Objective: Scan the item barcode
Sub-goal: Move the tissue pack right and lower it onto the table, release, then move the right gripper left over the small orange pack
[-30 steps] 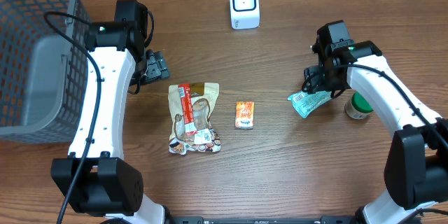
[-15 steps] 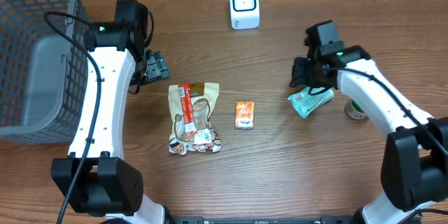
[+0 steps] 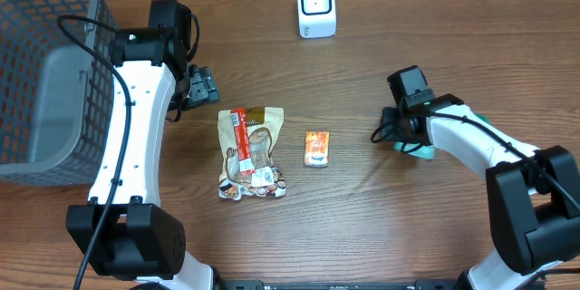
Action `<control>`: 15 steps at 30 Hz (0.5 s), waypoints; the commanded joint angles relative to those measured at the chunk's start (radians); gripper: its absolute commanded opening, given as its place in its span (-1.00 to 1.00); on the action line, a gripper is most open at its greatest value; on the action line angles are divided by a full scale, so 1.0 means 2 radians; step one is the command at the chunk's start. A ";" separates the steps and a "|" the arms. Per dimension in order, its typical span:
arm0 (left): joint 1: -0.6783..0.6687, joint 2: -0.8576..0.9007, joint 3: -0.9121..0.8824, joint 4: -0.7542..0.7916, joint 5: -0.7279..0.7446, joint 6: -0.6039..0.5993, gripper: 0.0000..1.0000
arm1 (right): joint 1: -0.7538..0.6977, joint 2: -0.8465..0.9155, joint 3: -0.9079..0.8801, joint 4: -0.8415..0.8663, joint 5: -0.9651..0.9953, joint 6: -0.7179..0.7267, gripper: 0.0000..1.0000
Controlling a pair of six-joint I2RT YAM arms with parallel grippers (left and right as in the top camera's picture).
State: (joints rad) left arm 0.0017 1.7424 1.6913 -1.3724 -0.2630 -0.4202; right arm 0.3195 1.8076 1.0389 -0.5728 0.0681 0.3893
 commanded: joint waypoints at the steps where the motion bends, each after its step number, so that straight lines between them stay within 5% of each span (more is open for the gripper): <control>1: -0.001 0.001 0.010 0.000 -0.003 -0.009 0.99 | -0.021 -0.003 -0.004 -0.023 0.058 -0.002 -0.61; 15: -0.001 0.001 0.010 0.000 -0.003 -0.009 0.99 | -0.046 -0.003 0.063 -0.103 0.036 -0.066 -0.53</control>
State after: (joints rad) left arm 0.0017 1.7424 1.6913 -1.3720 -0.2630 -0.4202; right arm 0.2287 1.8076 1.0744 -0.7361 0.1650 0.2829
